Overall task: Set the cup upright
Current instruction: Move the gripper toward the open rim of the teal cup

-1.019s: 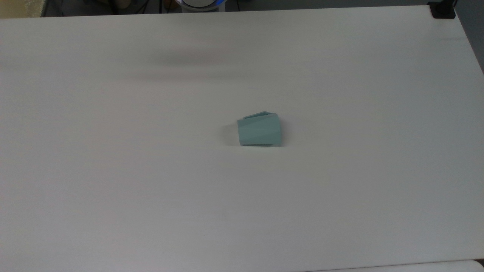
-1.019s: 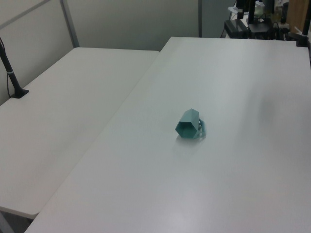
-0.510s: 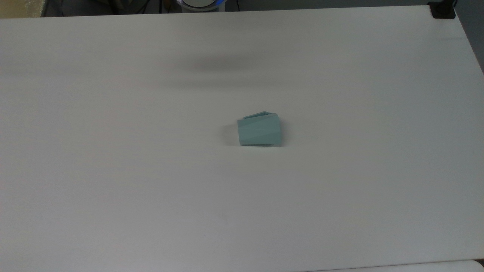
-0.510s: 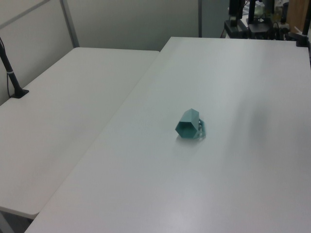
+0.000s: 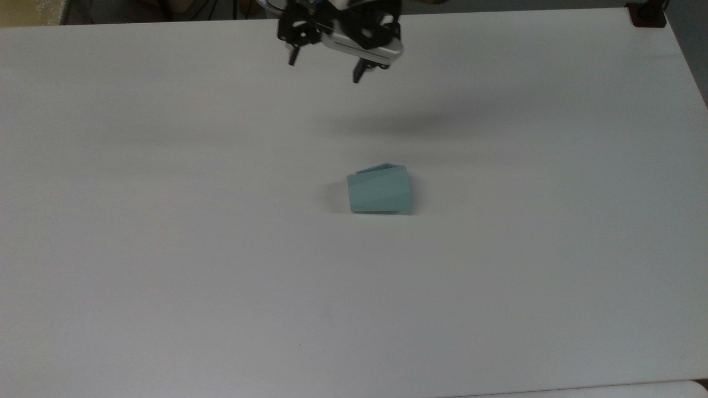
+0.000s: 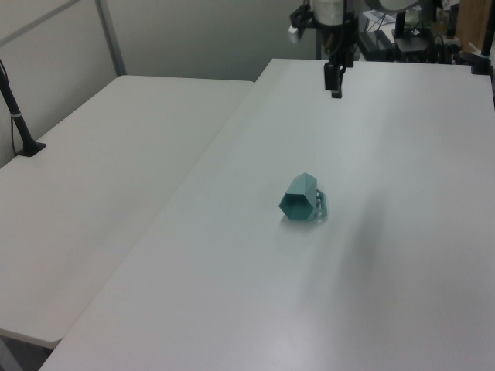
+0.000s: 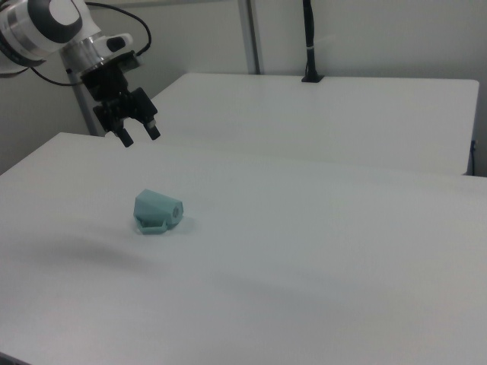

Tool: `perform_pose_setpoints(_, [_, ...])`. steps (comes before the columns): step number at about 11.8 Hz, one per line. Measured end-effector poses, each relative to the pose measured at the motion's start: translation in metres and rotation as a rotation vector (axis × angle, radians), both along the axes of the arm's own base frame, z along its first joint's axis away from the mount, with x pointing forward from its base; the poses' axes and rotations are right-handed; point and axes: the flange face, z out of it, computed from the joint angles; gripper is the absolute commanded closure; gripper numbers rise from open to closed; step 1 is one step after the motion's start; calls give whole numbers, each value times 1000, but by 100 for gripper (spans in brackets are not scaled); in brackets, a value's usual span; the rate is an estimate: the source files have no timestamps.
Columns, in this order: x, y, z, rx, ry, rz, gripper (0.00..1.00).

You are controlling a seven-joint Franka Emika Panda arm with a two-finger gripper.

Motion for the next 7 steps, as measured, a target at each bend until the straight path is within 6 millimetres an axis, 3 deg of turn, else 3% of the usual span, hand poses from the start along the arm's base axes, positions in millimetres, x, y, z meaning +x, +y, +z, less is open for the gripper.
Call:
perform_pose_setpoints(2, [10, 40, -20, -29, -32, -17, 0])
perform_pose_setpoints(4, [12, 81, -58, -150, -104, -30, 0])
perform_pose_setpoints(7, [-1, 134, -100, -251, -178, -5, 0])
